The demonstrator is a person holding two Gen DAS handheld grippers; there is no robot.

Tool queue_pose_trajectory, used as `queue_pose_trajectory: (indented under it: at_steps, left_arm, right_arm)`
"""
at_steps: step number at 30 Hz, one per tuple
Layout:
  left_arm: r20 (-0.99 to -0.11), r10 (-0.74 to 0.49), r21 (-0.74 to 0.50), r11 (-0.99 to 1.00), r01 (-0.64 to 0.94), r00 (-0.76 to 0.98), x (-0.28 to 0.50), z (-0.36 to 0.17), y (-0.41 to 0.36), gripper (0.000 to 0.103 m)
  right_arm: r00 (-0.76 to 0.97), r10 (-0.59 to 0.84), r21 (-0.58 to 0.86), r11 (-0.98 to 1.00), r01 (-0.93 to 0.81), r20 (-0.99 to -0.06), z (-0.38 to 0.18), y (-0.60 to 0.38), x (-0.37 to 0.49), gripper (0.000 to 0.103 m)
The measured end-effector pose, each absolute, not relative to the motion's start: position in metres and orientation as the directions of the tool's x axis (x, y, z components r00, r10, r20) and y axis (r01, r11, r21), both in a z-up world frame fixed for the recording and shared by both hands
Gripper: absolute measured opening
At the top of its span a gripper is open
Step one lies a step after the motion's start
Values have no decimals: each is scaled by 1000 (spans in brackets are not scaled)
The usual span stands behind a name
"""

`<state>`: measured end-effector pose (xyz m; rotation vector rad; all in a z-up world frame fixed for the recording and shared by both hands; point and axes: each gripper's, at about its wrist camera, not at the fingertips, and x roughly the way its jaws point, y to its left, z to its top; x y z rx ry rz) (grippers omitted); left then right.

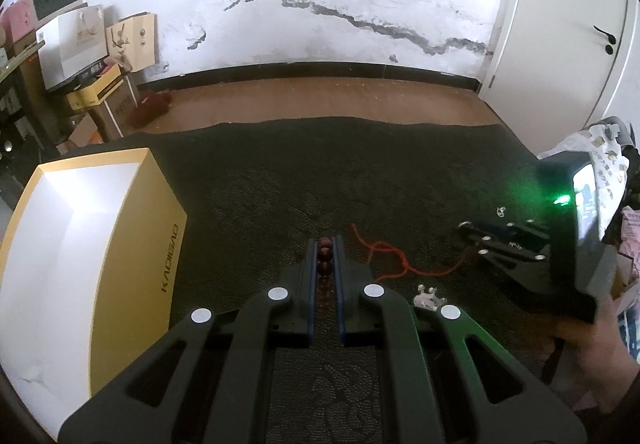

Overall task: Organize jewelry
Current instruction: 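Lower the right tool onto the silver ring and close it, then carry the bracelet in the left tool while the right tool carries the ring to the white box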

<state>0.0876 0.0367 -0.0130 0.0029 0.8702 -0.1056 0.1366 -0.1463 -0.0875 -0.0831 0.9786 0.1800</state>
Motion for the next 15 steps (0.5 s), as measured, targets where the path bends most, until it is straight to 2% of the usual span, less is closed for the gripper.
queue_pose_trajectory:
  at_steps: [15]
  left_arm:
    - [-717,-58,-44,998,38,695,62,30,72,7]
  right_arm:
    - [681,259,53,950,-308,-685,40,-95,72,19]
